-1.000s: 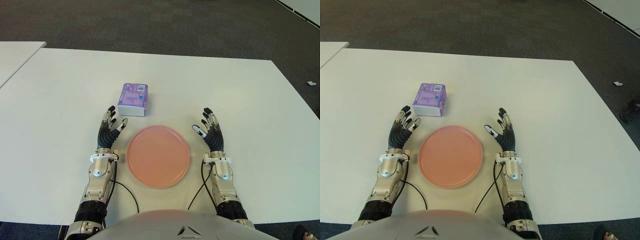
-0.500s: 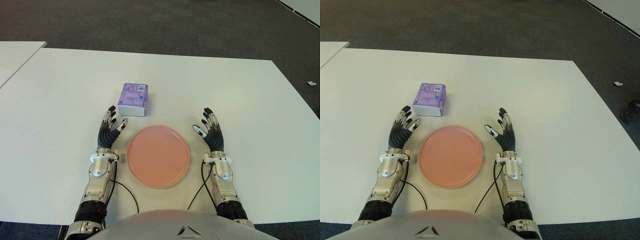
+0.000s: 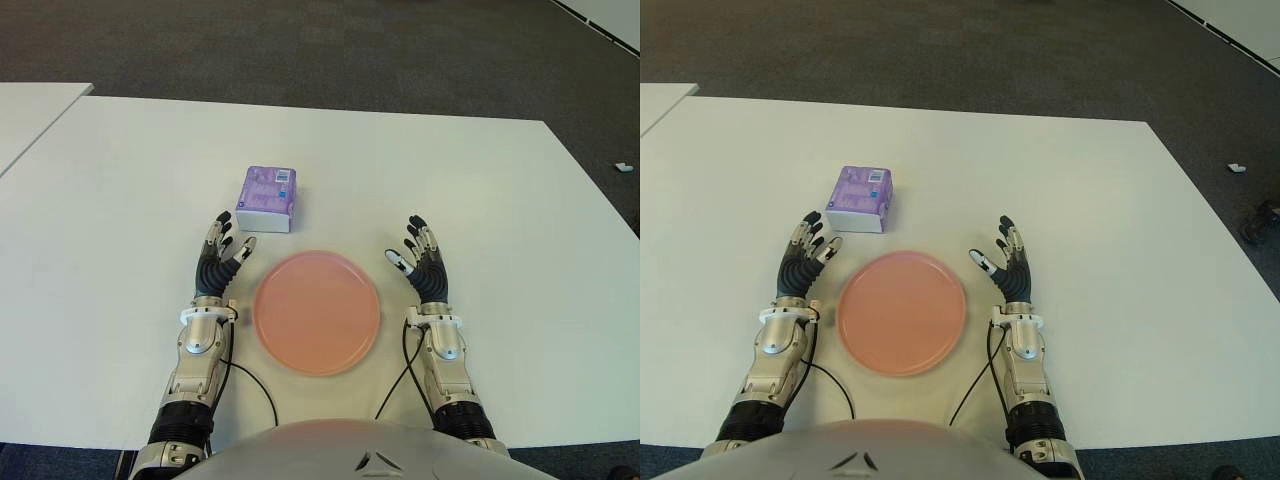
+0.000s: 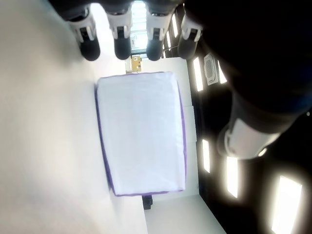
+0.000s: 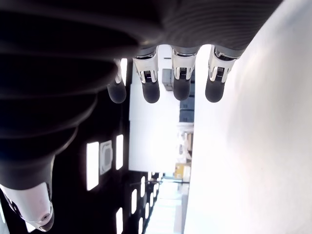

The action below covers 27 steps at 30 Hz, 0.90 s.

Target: Put the tissue paper into the plate.

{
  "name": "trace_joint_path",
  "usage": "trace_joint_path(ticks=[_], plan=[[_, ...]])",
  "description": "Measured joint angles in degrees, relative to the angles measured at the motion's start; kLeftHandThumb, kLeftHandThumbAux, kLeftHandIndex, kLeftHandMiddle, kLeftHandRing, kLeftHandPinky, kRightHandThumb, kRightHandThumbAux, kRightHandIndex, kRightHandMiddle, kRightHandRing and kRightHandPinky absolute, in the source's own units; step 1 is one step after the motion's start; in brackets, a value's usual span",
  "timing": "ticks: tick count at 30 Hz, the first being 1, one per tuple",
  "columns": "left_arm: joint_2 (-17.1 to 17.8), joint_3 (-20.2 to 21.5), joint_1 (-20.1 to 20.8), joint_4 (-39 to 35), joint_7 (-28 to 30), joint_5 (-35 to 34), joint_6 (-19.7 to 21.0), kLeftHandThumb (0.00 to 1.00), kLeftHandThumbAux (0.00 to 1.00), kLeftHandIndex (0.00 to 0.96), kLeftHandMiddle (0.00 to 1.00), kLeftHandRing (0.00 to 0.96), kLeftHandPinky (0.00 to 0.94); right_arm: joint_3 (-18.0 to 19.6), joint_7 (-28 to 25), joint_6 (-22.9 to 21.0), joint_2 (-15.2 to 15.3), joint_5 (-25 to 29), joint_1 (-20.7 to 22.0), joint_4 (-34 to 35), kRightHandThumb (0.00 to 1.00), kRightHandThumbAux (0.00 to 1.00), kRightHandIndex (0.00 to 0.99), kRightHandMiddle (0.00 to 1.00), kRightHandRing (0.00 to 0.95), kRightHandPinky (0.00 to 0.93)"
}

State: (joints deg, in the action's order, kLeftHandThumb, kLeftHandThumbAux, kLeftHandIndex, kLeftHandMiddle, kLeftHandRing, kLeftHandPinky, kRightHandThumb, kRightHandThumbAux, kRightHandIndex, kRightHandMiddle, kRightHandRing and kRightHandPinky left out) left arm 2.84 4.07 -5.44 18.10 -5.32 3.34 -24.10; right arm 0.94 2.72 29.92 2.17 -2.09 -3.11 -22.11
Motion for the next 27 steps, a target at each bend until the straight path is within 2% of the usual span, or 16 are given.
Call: trace_joint_path(ticks=[5,9,14,21,27], plan=[[0.80,0.63,0.75,0.35,0.07,-0.19,0.37,0.139,0.633,0.031,0.030,0.020,0.042,-0.06,0.17,-0.09,0.00,-0.04,0.07,-0.03,0.000,0.642,0.000,0.000,0.000,0.000],[2.83,2.30,3.02,0.26,0.08,-0.54,2.47,0.129,0.628,0.024,0.019,0.011,0.032,-0.13,0.33,-0.09,0.02,-0.08,0.28,-0.25,0.000,0.643,0.000,0.000,0.000,0.000],[7.30,4.13,7.26,-0.67,-0.16,1.22,4.51,0.135,0.619,0.008,0.006,0.005,0.022,-0.23,0.40,-0.06,0.05,-0.09,1.06,-1.09,0.000,0.648,0.000,0.000,0.000,0.000],[15.35,4.15,12.81,-0.73,-4.81,10.78,3.50,0.177,0.589,0.000,0.000,0.000,0.002,-0.27,0.35,0.11,0.09,-0.08,1.98,-2.01,0.000,0.651,0.000,0.000,0.000,0.000],[19.85,3.16,16.55,1.39,-6.74,15.84,2.27,0.185,0.546,0.000,0.000,0.000,0.000,-0.22,0.05,0.21,0.03,-0.03,3.17,-3.34,0.000,0.649,0.000,0.000,0.000,0.000]])
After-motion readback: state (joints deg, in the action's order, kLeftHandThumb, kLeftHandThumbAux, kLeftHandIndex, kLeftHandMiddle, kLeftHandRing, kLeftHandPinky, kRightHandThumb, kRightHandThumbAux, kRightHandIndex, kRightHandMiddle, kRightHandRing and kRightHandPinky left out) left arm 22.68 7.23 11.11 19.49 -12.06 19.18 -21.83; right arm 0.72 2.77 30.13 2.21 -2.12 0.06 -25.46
